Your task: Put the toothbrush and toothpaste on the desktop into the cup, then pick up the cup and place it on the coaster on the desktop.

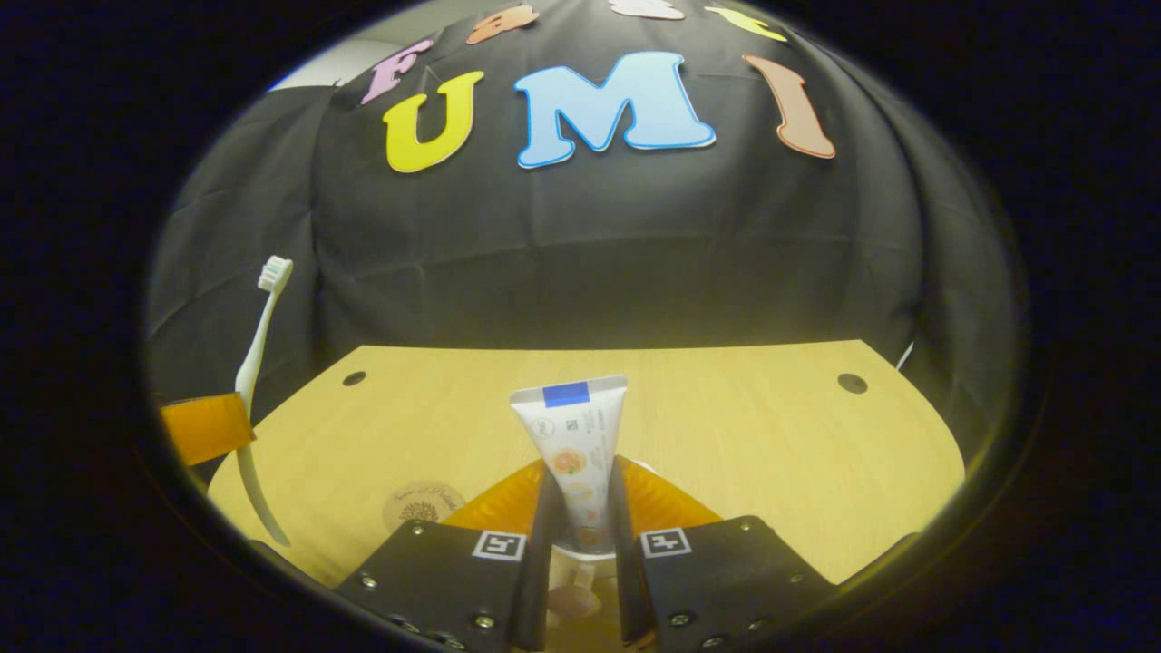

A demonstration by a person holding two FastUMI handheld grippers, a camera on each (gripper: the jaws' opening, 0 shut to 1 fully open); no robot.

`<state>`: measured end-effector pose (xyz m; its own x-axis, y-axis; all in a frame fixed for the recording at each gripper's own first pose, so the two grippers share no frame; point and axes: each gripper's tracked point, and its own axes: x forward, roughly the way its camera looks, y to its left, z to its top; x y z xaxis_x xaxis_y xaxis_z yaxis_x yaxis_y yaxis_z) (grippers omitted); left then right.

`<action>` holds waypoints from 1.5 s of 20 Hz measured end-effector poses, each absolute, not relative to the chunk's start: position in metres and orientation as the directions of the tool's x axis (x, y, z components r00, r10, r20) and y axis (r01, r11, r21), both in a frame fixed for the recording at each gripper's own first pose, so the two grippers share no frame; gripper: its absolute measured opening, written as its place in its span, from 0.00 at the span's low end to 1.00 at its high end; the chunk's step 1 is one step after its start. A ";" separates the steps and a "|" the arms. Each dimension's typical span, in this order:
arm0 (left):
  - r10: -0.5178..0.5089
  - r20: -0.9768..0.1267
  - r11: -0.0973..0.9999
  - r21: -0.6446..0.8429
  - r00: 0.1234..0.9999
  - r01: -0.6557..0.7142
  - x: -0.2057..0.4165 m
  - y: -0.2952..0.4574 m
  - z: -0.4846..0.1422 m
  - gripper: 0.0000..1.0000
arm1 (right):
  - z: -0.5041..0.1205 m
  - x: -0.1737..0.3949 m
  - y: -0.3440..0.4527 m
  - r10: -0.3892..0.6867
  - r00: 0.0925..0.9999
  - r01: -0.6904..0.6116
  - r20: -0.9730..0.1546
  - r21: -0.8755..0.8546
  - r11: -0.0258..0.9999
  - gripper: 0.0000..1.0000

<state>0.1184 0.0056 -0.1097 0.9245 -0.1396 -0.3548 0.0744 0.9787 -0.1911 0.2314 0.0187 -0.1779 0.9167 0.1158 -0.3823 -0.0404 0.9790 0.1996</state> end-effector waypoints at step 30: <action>-0.289 -0.133 0.913 -0.336 0.948 0.232 0.191 -0.051 -0.091 0.08 | -0.050 0.192 -0.058 -0.005 0.991 0.044 -0.133 0.292 0.956 0.87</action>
<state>0.1913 -0.0508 -0.0915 0.9480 -0.2891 -0.1327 0.2315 0.9131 -0.3356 0.1920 -0.0577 -0.0501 0.9910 -0.0045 -0.1335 0.0436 0.9556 0.2915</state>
